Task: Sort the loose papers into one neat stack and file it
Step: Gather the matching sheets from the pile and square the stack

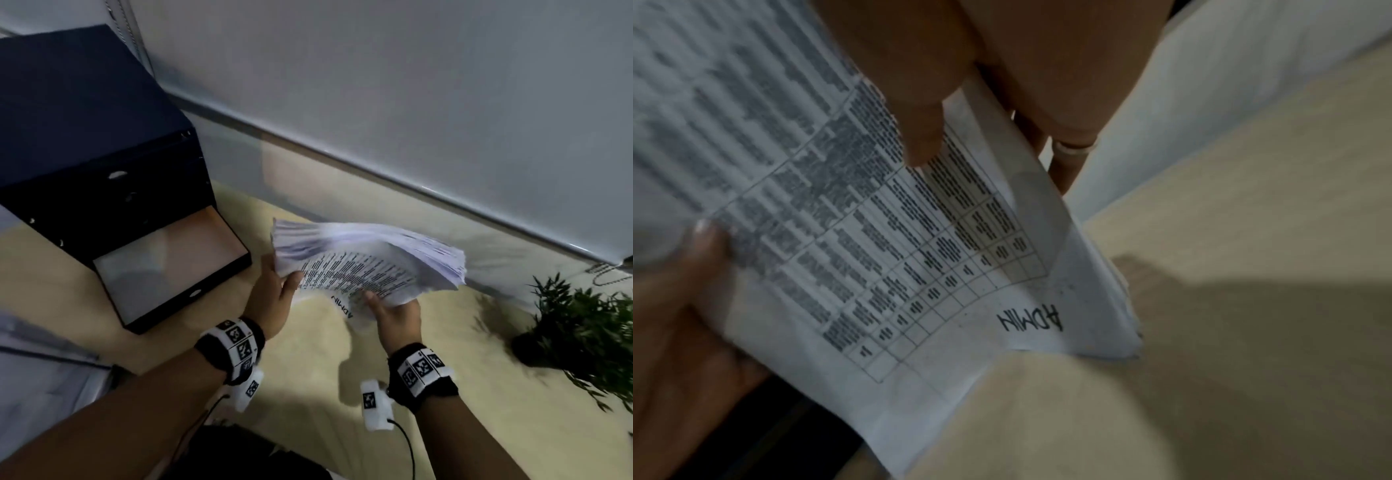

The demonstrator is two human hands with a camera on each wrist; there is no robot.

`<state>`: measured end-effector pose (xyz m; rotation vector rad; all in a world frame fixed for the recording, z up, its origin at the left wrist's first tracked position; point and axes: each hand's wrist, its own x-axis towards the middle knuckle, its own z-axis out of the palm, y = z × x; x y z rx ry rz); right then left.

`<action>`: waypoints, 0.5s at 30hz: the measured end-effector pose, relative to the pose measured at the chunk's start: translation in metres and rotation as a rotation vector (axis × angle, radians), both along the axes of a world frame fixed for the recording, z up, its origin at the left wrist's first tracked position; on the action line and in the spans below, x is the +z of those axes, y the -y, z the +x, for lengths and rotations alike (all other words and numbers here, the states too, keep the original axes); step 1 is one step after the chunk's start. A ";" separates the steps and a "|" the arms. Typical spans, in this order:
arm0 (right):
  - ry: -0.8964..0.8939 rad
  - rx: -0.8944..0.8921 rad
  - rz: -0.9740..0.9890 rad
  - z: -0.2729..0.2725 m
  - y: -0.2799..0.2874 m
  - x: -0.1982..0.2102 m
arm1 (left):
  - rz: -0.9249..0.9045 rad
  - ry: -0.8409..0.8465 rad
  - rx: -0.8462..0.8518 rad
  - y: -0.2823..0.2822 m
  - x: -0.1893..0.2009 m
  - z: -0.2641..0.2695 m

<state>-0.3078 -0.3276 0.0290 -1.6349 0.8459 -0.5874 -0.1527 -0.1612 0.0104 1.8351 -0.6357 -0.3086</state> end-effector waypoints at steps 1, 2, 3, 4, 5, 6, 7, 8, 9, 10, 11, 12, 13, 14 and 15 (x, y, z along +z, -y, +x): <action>0.002 -0.021 0.000 0.001 0.001 -0.001 | 0.022 0.014 -0.016 0.000 -0.003 0.001; 0.002 -0.035 0.004 0.002 0.002 0.000 | 0.036 0.004 -0.015 0.000 -0.004 0.003; 0.006 -0.052 0.017 0.004 0.003 0.000 | 0.034 -0.008 -0.012 0.002 -0.003 0.003; 0.006 -0.062 0.027 0.006 0.004 0.000 | 0.039 -0.020 -0.018 0.002 -0.004 0.004; 0.001 -0.072 0.030 0.008 0.004 -0.002 | 0.036 -0.025 -0.012 0.004 0.000 0.004; -0.003 -0.072 0.028 0.010 0.002 -0.001 | 0.037 -0.021 0.000 0.006 0.002 0.004; -0.001 -0.075 0.032 0.011 0.002 -0.001 | 0.049 -0.012 0.021 0.009 0.005 0.003; 0.002 -0.079 0.045 0.010 0.000 0.003 | 0.055 -0.018 0.037 0.011 0.009 0.002; 0.002 -0.087 0.052 0.010 0.001 0.005 | 0.059 -0.026 0.055 0.012 0.016 0.002; 0.016 -0.091 0.062 0.010 0.000 0.013 | 0.056 -0.021 0.079 0.011 0.024 0.004; 0.020 -0.096 0.066 0.010 0.001 0.018 | 0.063 -0.017 0.104 0.011 0.028 0.009; 0.015 -0.075 0.064 0.010 0.001 0.023 | 0.063 -0.012 0.116 0.011 0.027 0.015; -0.040 -0.059 0.064 0.008 0.000 0.017 | 0.096 -0.031 0.110 0.010 0.024 0.019; -0.104 -0.040 0.095 0.009 -0.002 0.012 | 0.155 -0.074 0.091 0.008 0.014 0.023; -0.205 -0.031 0.133 0.010 -0.005 -0.002 | 0.269 -0.151 0.058 0.005 0.003 0.025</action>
